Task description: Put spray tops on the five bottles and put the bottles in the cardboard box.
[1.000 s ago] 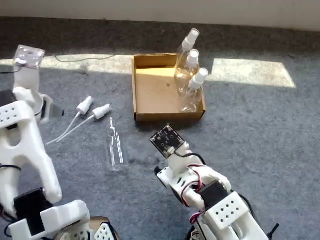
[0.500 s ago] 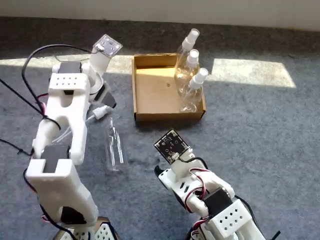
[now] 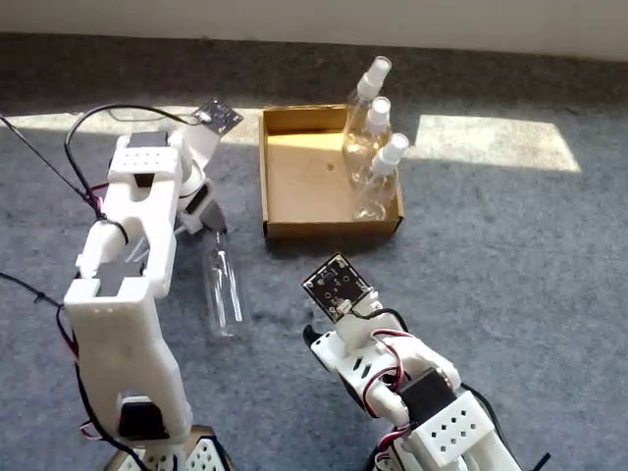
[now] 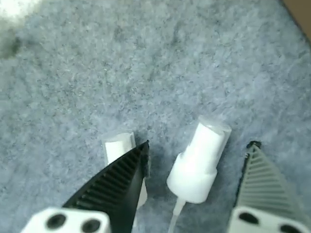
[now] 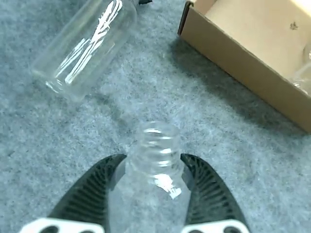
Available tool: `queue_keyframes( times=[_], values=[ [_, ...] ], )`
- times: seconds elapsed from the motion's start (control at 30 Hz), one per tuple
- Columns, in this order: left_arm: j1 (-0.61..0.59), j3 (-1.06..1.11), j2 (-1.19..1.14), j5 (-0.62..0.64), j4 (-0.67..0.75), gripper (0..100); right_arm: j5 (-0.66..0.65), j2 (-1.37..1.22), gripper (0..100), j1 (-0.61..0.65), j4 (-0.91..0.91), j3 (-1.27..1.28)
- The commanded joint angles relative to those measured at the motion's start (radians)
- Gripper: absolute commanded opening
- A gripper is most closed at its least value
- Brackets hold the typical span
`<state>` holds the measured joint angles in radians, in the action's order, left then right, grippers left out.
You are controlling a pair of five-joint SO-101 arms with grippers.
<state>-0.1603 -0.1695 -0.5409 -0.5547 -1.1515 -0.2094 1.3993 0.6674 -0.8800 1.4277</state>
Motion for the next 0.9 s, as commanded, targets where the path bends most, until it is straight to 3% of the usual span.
queue_keyframes(
  times=[0.0, 0.23, 0.47, 0.6, 0.87],
  values=[
    [-0.016, -0.041, -0.038, -0.006, -0.005, 27, -0.003, 0.016, 0.3, -0.010, 0.019, -0.005],
    [-0.008, -0.050, -0.102, -0.003, -0.005, 16, -0.003, 0.016, 0.3, -0.013, 0.021, -0.005],
    [-0.010, -0.051, 0.039, 0.000, -0.078, 8, -0.002, 0.018, 0.3, -0.013, 0.021, -0.005],
    [-0.010, -0.051, 0.211, 0.005, -0.138, 7, -0.002, 0.018, 0.3, -0.013, 0.033, -0.005],
    [0.033, -0.051, 0.720, 0.204, -0.253, 7, -0.005, 0.018, 0.3, -0.012, 0.091, -0.010]
  ],
)
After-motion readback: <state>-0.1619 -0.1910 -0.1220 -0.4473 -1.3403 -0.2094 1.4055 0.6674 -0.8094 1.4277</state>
